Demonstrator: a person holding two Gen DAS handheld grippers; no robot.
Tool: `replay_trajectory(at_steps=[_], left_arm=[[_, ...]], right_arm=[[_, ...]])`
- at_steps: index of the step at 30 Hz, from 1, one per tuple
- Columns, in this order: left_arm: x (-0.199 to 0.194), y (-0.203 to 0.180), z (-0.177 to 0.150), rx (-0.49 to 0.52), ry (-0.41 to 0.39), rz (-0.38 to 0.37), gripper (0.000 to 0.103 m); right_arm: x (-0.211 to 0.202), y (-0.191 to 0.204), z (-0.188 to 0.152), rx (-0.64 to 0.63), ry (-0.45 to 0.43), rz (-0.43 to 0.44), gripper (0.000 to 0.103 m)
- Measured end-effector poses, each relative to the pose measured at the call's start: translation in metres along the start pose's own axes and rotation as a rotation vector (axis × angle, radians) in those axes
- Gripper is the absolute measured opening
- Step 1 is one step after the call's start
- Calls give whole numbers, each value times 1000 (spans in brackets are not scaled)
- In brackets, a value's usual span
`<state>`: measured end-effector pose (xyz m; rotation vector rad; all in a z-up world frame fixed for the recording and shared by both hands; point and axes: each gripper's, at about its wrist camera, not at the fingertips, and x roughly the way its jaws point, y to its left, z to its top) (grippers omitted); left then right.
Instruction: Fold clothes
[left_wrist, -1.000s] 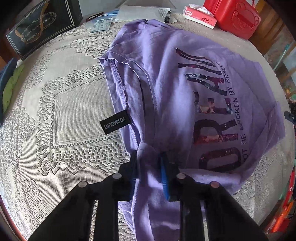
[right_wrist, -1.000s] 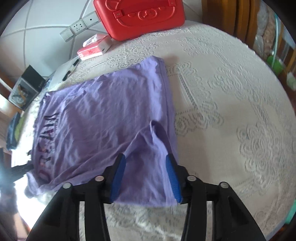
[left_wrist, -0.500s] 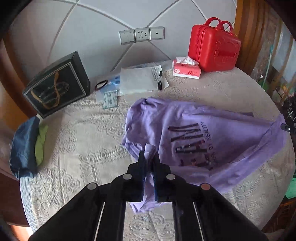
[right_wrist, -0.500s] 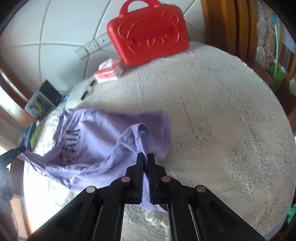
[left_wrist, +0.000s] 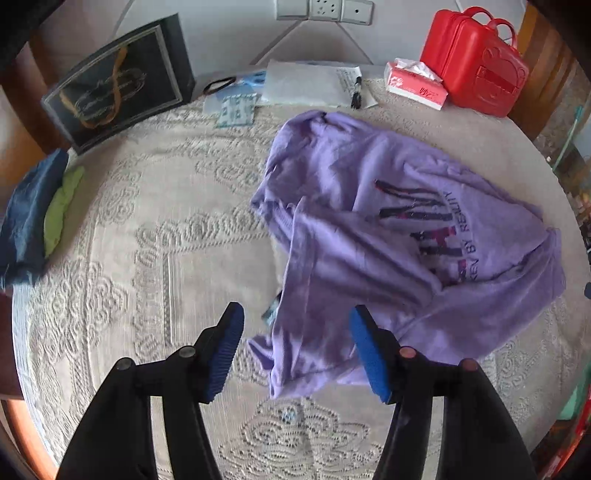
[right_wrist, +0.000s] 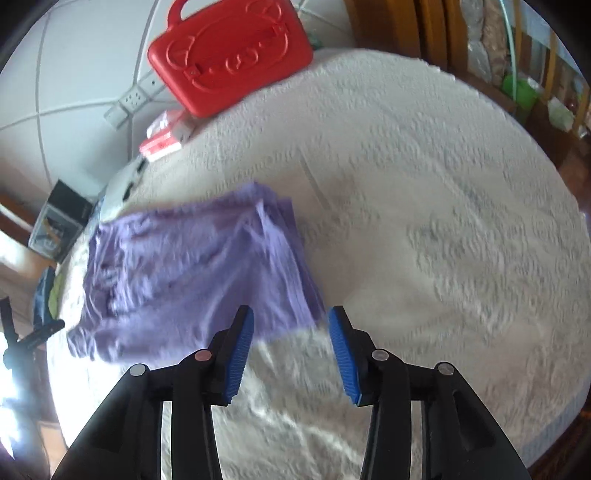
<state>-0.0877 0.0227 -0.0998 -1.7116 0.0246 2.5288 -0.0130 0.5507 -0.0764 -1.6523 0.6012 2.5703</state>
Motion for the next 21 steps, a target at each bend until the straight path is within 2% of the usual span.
replay_trajectory(at_steps=[2, 7, 10, 12, 15, 16, 17, 18, 19, 21], left_arm=[[5, 2, -14, -23, 2, -4, 59], [16, -2, -34, -56, -17, -2, 59], [34, -7, -36, -61, 18, -17, 59], [42, -13, -39, -41, 20, -14, 63], [44, -12, -40, -47, 26, -14, 62], [44, -9, -40, -56, 29, -14, 51], [42, -7, -39, -65, 33, -24, 25], [39, -4, -38, -78, 38, -36, 19], [34, -3, -37, -81, 36, -25, 18], [19, -5, -38, -61, 7, -8, 18]], right_arm=[[6, 0, -11, -7, 29, -2, 36], [23, 3, -11, 0, 43, -18, 37], [38, 6, -3, 10, 38, -70, 55], [49, 10, 0, -6, 47, -118, 76], [64, 26, 0, -82, 49, -181, 79], [71, 33, -1, -120, 66, -200, 77], [75, 41, -2, -164, 72, -240, 51], [78, 49, -2, -205, 76, -277, 22], [74, 54, -2, -214, 74, -257, 5], [60, 62, -2, -223, 58, -223, 8]])
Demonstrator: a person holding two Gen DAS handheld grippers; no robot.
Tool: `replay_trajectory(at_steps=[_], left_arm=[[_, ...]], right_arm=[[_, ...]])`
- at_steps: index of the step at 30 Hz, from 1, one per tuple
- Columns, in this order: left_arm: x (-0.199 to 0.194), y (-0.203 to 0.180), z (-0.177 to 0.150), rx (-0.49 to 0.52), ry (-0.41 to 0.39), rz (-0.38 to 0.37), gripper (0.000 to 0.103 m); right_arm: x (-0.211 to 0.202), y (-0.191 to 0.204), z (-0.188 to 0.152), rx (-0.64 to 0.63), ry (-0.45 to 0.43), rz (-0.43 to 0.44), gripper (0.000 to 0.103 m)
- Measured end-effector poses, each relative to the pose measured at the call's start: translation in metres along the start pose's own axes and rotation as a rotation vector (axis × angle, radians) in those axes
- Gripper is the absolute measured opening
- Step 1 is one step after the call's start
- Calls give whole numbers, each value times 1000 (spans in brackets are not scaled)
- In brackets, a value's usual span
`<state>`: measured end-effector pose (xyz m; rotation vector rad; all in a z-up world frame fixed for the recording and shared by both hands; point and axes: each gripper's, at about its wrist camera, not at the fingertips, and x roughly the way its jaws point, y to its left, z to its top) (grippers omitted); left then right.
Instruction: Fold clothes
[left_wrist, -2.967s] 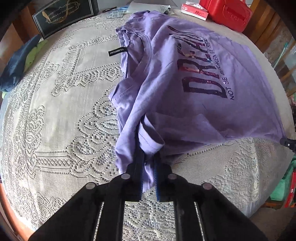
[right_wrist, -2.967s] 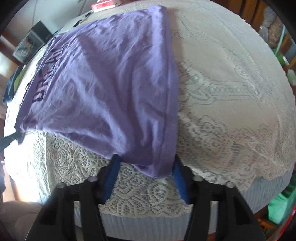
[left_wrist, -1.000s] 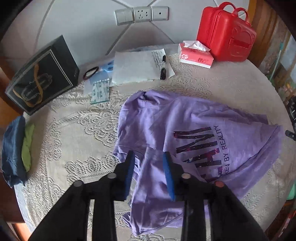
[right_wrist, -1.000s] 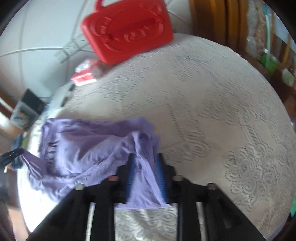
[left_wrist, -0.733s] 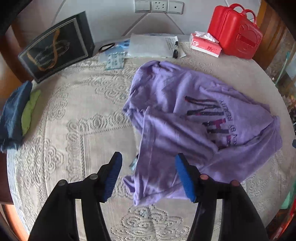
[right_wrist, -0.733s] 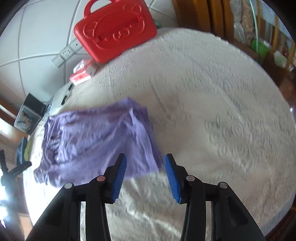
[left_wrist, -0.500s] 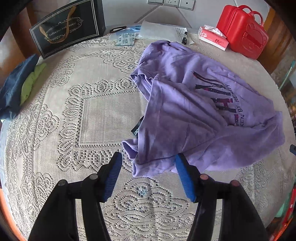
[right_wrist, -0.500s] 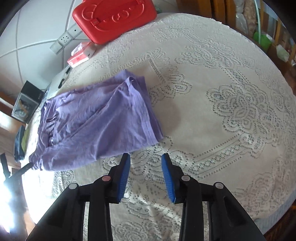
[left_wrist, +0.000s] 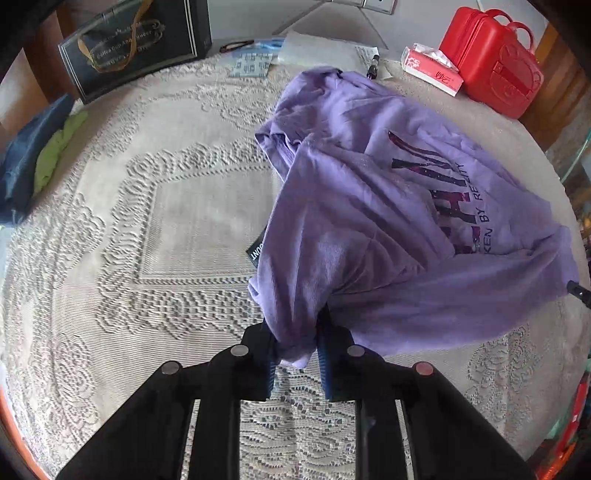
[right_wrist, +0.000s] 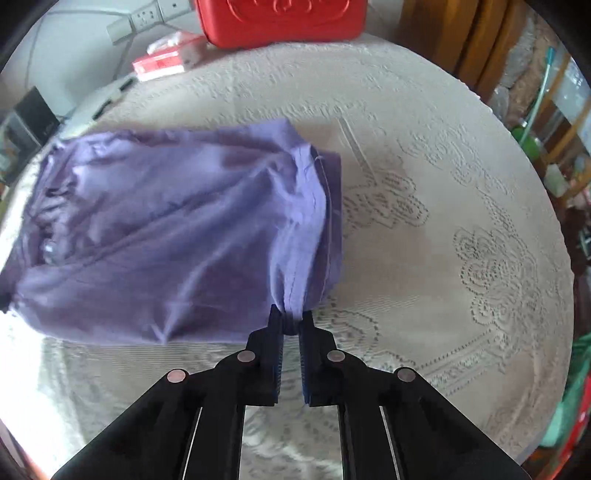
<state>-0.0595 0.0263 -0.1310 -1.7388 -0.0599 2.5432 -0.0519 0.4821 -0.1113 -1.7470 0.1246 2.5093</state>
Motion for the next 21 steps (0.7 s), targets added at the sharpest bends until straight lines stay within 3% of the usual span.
replay_trajectory(at_steps=[3, 6, 9, 11, 13, 15, 16, 17, 19, 20, 21], left_arm=[[-27, 1, -7, 18, -15, -27, 18], [-46, 7, -20, 33, 0, -39, 18], [-38, 8, -36, 49, 85, -31, 18], [-24, 6, -47, 72, 159, -20, 18], [-17, 7, -54, 88, 203, -23, 21], [-24, 6, -48, 110, 194, -18, 47], [-31, 5, -42, 118, 177, -17, 74], [-39, 5, -34, 122, 148, -22, 89], [-55, 7, -10, 116, 95, -45, 92], [-59, 8, 5, 110, 77, -59, 92], [-61, 8, 23, 109, 62, -71, 92]], right_arm=[[-43, -8, -9, 13, -48, 84, 8], [-78, -23, -35, 39, -23, 179, 8], [-80, -29, -62, 44, 65, 203, 8], [-63, -34, -83, 56, 169, 207, 8], [-44, -40, -96, 84, 247, 201, 17], [-37, -47, -97, 97, 266, 145, 27], [-37, -50, -95, 102, 262, 127, 27], [-41, -54, -88, 109, 239, 123, 28], [-50, -56, -66, 96, 183, 110, 31], [-55, -56, -54, 87, 150, 104, 40], [-57, -56, -40, 84, 123, 109, 56]])
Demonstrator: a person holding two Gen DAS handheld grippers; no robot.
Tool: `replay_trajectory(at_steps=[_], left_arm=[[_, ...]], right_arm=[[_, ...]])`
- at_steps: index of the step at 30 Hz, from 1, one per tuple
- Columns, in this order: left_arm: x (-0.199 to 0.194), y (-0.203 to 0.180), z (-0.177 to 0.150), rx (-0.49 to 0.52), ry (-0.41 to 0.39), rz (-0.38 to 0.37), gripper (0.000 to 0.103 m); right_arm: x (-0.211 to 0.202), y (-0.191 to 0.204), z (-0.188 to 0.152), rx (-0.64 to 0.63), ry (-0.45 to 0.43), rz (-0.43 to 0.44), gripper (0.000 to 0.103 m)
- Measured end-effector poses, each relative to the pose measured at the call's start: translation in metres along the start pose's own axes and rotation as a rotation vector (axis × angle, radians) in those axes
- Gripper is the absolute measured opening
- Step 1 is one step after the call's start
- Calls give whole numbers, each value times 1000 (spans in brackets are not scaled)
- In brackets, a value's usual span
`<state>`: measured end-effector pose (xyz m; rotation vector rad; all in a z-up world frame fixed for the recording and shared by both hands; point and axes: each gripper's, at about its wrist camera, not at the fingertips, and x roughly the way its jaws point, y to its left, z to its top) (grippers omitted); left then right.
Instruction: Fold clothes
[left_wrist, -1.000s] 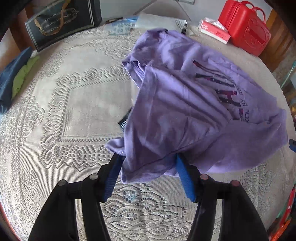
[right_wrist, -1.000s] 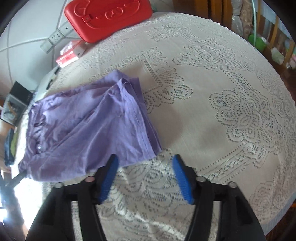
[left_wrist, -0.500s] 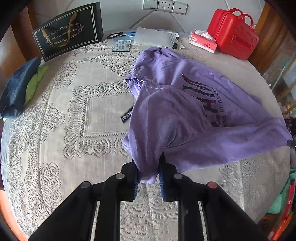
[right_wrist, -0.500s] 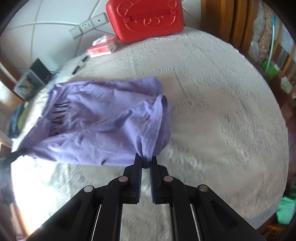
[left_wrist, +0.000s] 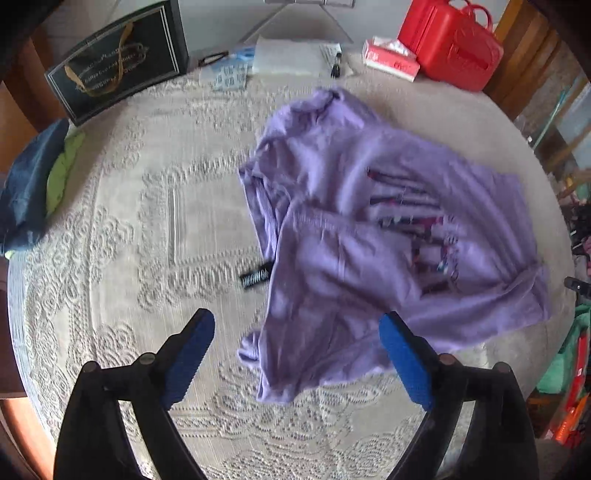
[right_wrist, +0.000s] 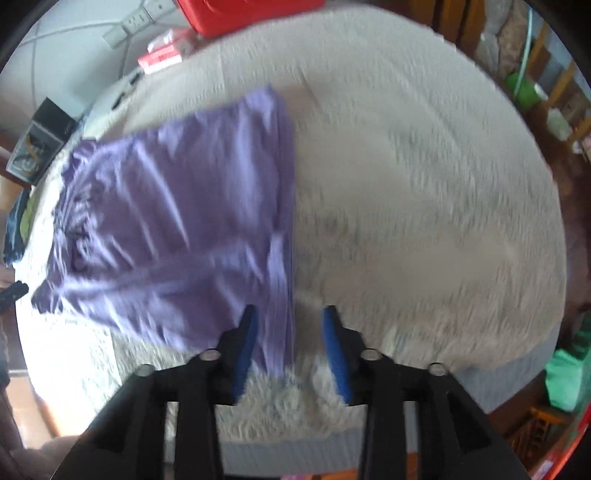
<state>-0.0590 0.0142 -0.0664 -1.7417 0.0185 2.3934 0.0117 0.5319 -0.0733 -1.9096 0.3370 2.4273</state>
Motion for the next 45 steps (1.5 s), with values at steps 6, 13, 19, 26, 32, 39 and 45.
replay_trajectory(at_steps=[6, 13, 19, 26, 32, 39, 45], left_arm=[[28, 7, 117, -10, -5, -44, 92], [108, -17, 207, -15, 118, -50, 92], [157, -38, 229, 44, 198, -3, 92], [182, -44, 230, 28, 240, 22, 43], [131, -47, 216, 27, 100, -51, 14], [42, -39, 117, 114, -52, -65, 14], [38, -42, 26, 170, 47, -36, 15]], right_arm=[[-5, 11, 81, -18, -82, 72, 66], [33, 15, 161, 71, -11, 128, 46], [69, 10, 201, 117, 85, 108, 46], [110, 25, 217, 77, 170, 43, 52], [98, 48, 205, -22, 78, 18, 5], [20, 35, 138, -55, -93, 191, 5], [16, 26, 70, -103, -9, 197, 5]])
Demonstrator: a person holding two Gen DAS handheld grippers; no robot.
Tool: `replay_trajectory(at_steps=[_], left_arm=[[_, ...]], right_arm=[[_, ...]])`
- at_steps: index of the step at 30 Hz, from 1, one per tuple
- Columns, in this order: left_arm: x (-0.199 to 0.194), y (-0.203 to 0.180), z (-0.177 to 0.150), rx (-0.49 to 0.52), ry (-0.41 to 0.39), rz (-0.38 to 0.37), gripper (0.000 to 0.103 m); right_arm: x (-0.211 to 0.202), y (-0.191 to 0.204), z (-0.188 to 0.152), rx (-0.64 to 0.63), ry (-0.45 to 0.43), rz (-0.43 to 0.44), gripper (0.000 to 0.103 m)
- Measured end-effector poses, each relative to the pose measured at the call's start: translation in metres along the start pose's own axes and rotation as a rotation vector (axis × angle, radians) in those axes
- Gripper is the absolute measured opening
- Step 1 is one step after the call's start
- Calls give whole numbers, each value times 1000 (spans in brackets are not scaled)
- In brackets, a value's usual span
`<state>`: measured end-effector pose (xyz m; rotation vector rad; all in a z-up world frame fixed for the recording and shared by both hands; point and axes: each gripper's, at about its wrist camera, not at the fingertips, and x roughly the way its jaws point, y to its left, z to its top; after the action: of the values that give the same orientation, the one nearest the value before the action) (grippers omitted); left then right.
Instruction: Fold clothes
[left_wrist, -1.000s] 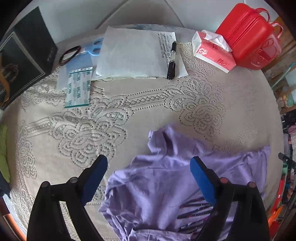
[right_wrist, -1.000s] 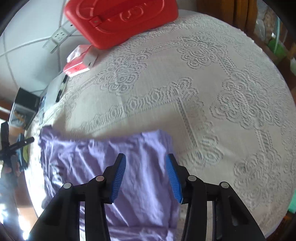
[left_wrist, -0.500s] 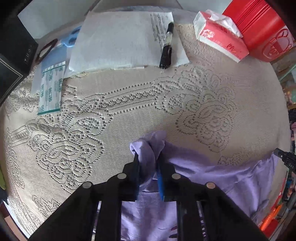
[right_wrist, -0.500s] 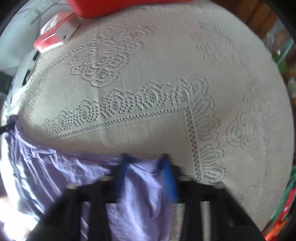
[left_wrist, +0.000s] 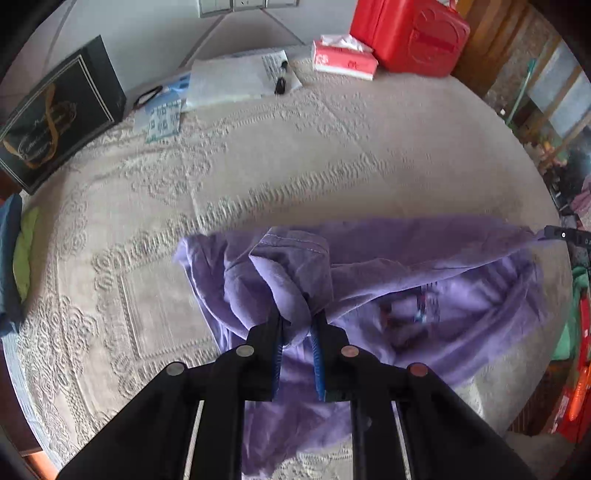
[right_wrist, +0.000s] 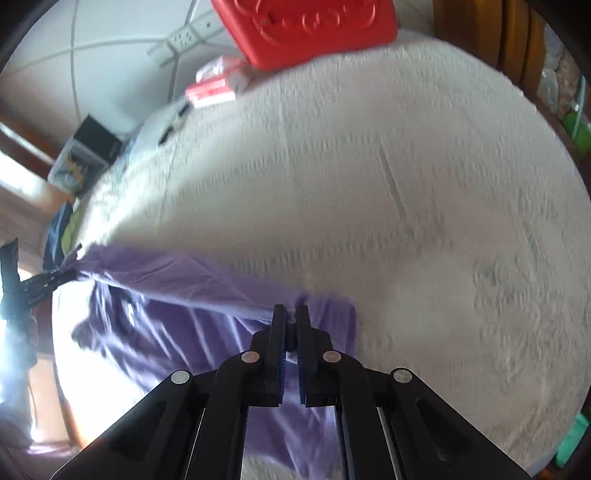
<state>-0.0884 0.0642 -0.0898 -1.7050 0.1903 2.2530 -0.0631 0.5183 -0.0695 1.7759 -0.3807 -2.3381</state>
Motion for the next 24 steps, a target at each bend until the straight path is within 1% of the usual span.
replay_trajectory(at_steps=[1, 2, 3, 4, 5, 8, 11, 14, 16, 18, 20, 22, 24], left_arm=[[-1, -1, -12, 0, 20, 0, 26], [-1, -2, -21, 1, 32, -3, 53], [-3, -2, -27, 1, 37, -7, 69], [-8, -1, -32, -4, 36, -14, 90], [-13, 0, -34, -15, 29, -23, 93], [-29, 10, -34, -60, -12, -37, 93], [-32, 31, -22, -147, -45, -12, 93], [-14, 60, -2, -239, -59, 42, 93], [4, 74, 7, -285, -52, 77, 93], [24, 81, 14, -311, -35, 105, 93], [41, 82, 16, -317, -14, 101, 93], [54, 79, 15, -312, 7, 84, 93], [62, 71, 12, -288, 17, 76, 81]], right_arm=[[5, -2, -10, 2, 35, 3, 6], [9, -3, -17, 3, 60, -2, 11], [12, -5, -25, 3, 76, -21, 20], [12, -8, -30, 5, 84, -36, 23], [12, -11, -34, 16, 88, -48, 27], [1, -21, -36, 52, 64, -47, 27], [-8, -29, -31, 84, 39, -52, 27], [-10, -35, -21, 118, 23, -59, 27], [-4, -37, -10, 147, 24, -59, 27], [3, -34, -1, 166, 26, -67, 27], [15, -29, 10, 163, 42, -85, 28], [28, -23, 17, 150, 63, -113, 40], [39, -18, 22, 132, 78, -143, 72]])
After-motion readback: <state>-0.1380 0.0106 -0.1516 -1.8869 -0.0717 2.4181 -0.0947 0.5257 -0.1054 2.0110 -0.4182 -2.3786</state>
